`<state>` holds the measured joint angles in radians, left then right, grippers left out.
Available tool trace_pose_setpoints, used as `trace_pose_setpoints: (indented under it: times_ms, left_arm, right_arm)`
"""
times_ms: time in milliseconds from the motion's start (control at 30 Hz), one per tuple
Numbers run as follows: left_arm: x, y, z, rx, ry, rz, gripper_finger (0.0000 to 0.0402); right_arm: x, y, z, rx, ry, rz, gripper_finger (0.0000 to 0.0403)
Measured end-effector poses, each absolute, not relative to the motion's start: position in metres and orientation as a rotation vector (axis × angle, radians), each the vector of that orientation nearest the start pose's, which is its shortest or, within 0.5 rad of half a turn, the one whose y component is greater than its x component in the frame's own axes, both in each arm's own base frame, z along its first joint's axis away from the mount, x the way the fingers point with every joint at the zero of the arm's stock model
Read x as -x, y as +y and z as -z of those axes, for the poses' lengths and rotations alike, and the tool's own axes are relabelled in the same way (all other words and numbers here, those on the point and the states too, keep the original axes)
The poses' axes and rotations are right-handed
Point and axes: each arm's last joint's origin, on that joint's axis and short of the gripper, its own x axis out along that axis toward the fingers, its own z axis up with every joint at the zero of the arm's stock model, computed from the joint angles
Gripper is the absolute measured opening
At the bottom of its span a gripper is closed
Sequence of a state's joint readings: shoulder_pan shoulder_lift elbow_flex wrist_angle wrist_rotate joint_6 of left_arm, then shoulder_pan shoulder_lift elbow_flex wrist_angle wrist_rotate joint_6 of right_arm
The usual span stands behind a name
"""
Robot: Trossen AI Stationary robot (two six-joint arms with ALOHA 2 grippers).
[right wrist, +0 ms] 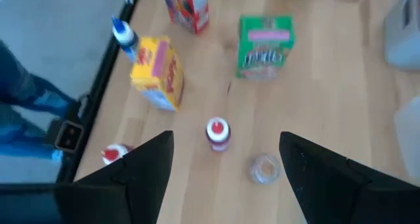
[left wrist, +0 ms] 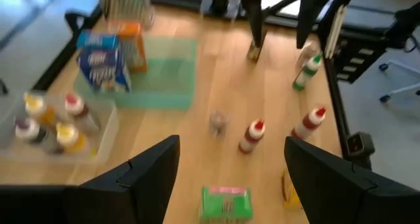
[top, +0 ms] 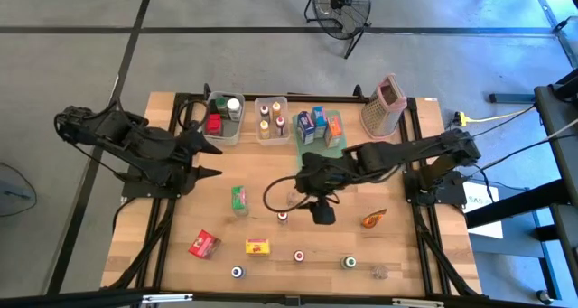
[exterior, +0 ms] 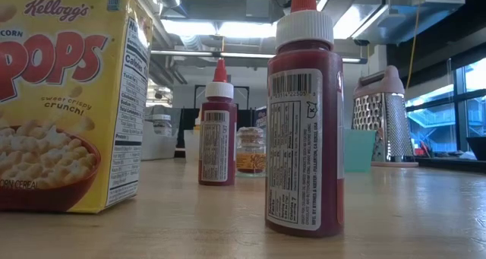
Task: Pick & Place Kitchen Items
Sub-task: Put the top red food coloring bottle into the transparent bin
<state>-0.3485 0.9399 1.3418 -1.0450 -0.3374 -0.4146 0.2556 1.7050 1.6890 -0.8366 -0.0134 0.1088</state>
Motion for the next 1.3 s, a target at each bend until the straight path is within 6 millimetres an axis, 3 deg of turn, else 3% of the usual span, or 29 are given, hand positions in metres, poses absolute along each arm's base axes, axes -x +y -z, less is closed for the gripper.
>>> trace_pose_setpoints:
  times_ms: [267, 733, 1300]
  left_arm:
    - [-0.128, -0.044, -0.408, 0.156, 0.640, -0.075, 0.0270]
    - [-0.122, -0.047, -0.407, 0.097, 0.655, -0.025, 0.0270]
    - [-0.122, -0.048, -0.407, 0.096, 0.655, -0.025, 0.0270]
  right_arm:
    - [-0.376, 0.094, -0.320, -0.019, 0.917, -0.223, 0.0279]
    - [-0.409, 0.119, -0.255, 0.046, 1.010, -0.196, 0.0280]
    - [-0.415, 0.121, -0.240, 0.061, 1.034, -0.179, 0.0280]
